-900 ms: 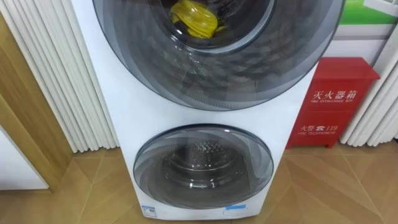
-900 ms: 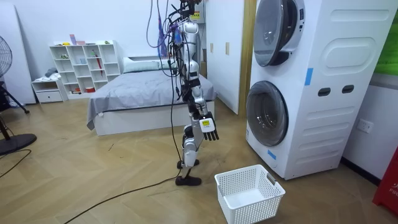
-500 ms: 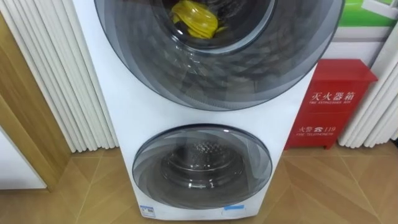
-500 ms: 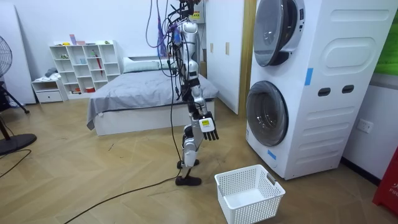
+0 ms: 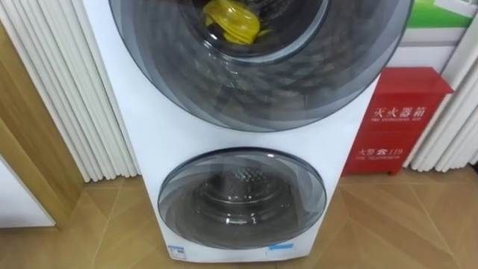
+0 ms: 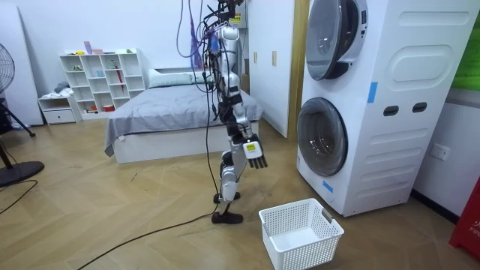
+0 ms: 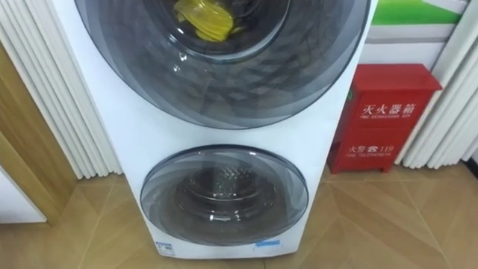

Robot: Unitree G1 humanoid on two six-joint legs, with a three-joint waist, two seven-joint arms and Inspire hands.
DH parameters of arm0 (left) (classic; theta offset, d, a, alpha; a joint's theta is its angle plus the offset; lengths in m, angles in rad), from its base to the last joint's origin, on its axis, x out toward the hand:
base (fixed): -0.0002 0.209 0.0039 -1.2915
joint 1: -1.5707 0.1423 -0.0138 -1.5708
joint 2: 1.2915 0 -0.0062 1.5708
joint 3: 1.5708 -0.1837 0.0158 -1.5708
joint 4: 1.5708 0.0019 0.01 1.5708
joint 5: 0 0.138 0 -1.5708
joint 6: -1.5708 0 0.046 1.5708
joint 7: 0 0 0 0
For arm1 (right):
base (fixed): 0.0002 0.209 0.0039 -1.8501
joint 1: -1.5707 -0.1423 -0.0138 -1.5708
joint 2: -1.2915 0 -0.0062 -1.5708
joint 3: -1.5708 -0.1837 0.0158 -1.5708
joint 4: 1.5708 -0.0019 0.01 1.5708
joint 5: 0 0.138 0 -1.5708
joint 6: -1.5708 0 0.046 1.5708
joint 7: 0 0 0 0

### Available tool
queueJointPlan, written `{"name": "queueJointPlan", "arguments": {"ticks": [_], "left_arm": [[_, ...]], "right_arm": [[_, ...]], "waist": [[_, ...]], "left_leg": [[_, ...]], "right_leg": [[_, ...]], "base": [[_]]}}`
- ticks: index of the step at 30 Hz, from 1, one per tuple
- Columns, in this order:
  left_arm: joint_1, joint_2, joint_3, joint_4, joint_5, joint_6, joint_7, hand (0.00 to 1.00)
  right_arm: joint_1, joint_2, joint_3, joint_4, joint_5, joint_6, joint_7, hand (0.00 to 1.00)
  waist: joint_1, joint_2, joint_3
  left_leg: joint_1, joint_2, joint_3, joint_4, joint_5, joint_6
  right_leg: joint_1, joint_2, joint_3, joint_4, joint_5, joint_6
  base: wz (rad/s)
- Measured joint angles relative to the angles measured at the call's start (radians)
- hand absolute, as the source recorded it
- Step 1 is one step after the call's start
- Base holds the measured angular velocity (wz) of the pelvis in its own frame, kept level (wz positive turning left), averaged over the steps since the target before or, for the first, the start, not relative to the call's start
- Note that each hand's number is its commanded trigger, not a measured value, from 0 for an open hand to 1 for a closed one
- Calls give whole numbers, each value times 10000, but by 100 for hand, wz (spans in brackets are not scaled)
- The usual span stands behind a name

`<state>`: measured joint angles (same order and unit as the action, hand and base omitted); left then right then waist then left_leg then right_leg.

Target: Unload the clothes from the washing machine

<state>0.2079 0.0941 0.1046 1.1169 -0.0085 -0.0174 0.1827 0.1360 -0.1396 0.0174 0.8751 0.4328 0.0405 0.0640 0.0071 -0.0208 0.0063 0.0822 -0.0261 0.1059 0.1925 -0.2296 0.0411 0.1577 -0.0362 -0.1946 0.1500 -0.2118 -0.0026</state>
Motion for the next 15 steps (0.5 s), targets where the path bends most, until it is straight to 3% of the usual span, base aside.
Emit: {"name": "queueJointPlan", "arguments": {"ticks": [1,5,6,8,15], "left_arm": [[-31,9,-3,20,9,-49,3,0],[-9,153,-64,-52,26,-141,36,0],[36,214,-30,-55,66,-144,70,0],[87,253,-32,-56,124,-141,131,0],[360,283,-87,-114,486,76,135,0]], "right_arm": [[-131,-43,-117,-1135,22,-50,-171,0],[-430,-238,-109,-4792,-39,-323,-775,0],[-673,-245,-145,-5486,-342,-603,-858,0],[-1038,-296,-244,-6066,-676,-787,-1002,0],[-1415,-603,-632,-8278,-673,-664,-1827,0]], "waist": [[-2,-100,58],[85,-101,62],[93,-158,67],[81,-231,50],[237,-271,-37]], "left_leg": [[35,-8,0,26,10,11],[84,9,-24,65,24,-3],[103,15,-31,63,28,-9],[84,14,-23,64,32,-15],[-188,-23,-111,65,49,16]], "right_leg": [[2,-3,17,0,0,0],[16,9,-1,-2,0,0],[40,17,-1,0,0,0],[23,20,28,8,0,-1],[-154,-7,14,18,4,5]], "base": [[0],[2],[0],[4],[2]]}}
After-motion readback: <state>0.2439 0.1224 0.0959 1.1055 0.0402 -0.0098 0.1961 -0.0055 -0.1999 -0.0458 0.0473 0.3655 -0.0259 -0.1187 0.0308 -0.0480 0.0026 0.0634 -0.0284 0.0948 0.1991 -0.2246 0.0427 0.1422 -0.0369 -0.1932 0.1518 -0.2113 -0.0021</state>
